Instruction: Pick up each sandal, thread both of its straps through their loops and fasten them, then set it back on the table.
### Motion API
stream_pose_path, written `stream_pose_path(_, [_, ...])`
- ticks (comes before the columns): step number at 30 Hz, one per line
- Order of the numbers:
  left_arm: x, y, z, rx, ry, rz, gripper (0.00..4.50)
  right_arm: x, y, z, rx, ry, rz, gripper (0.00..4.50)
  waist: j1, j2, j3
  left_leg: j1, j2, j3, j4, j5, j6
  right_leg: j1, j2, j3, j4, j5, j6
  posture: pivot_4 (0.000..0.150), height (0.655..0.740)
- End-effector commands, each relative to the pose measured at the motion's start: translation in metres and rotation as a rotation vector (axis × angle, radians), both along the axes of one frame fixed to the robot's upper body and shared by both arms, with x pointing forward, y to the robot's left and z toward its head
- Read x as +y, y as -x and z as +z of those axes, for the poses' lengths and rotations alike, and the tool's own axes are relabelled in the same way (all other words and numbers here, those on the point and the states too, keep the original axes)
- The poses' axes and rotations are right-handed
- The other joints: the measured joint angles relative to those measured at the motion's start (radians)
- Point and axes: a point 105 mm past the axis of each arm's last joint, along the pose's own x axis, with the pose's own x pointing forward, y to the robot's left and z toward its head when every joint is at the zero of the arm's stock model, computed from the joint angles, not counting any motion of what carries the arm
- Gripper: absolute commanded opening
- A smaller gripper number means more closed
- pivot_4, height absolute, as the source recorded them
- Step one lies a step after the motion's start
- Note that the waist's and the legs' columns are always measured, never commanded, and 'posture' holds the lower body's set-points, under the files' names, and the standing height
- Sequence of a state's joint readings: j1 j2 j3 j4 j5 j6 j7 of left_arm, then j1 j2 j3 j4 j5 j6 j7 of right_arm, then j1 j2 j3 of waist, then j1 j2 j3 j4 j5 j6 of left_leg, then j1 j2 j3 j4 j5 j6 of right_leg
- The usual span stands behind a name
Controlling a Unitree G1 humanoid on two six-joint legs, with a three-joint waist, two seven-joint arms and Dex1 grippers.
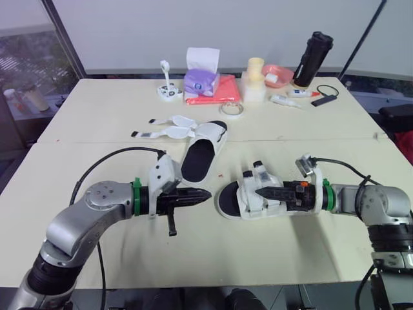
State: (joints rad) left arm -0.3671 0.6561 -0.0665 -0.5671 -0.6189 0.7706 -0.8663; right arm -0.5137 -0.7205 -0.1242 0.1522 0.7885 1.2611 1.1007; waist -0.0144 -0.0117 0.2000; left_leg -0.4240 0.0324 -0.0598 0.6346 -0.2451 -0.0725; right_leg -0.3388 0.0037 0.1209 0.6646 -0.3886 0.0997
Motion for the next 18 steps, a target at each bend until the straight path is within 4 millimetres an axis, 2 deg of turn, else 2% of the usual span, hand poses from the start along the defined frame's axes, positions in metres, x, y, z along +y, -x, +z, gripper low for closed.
stream_pose_path(1, [-0.004,0.003,0.005,-0.041,0.003,-0.021,0.02,0.004,0.0,0.01,-0.031,-0.012,0.02,0.06,0.0,0.0,0.0,-0.001,0.0,0.0,0.0,0.0,0.0,-0.001,0.0,0.0,0.0,0.0,0.0,0.15,0.74])
stream_pose_path(4, [-0.006,0.002,0.006,-0.049,0.007,-0.026,0.02,0.001,-0.006,0.021,-0.069,-0.036,-0.023,0.02,-0.001,0.0,0.0,-0.001,0.0,0.0,0.0,0.0,0.0,-0.001,0.0,0.0,0.0,0.0,0.0,0.15,0.74])
stream_pose_path(6, [-0.007,0.001,0.009,-0.063,0.017,-0.031,0.02,-0.007,-0.021,0.034,-0.119,-0.07,-0.128,0.02,-0.002,0.0,0.0,-0.001,0.0,0.0,0.001,0.0,0.0,-0.001,0.0,0.0,0.001,0.0,0.0,0.15,0.74])
stream_pose_path(10, [-0.012,-0.01,0.022,-0.112,0.072,-0.001,0.02,-0.045,-0.066,0.073,-0.25,-0.206,-0.539,0.02,-0.004,0.001,0.001,-0.002,0.0,0.0,0.004,0.0,0.0,-0.001,0.0,0.0,0.004,0.0,0.0,0.15,0.74])
stream_pose_path(12, [-0.015,-0.018,0.027,-0.138,0.095,0.023,0.02,-0.062,-0.078,0.084,-0.278,-0.269,-0.728,0.02,-0.001,0.001,0.001,-0.002,0.0,0.0,0.006,0.0,0.0,-0.001,0.0,-0.001,0.005,0.0,0.0,0.15,0.74])
stream_pose_path(15, [-0.02,-0.029,0.032,-0.168,0.119,0.053,0.02,-0.086,-0.094,0.087,-0.313,-0.272,-1.041,0.02,-0.002,0.001,0.0,-0.003,0.0,0.0,0.006,0.0,0.0,-0.001,0.0,-0.002,0.005,0.0,0.0,0.15,0.74])
stream_pose_path(18, [-0.025,-0.037,0.033,-0.185,0.14,0.067,0.02,-0.107,-0.103,0.082,-0.322,-0.221,-1.314,0.02,-0.005,0.002,0.0,-0.004,0.0,0.001,0.006,0.0,-0.001,-0.003,0.0,-0.002,0.006,0.0,0.0,0.15,0.74])
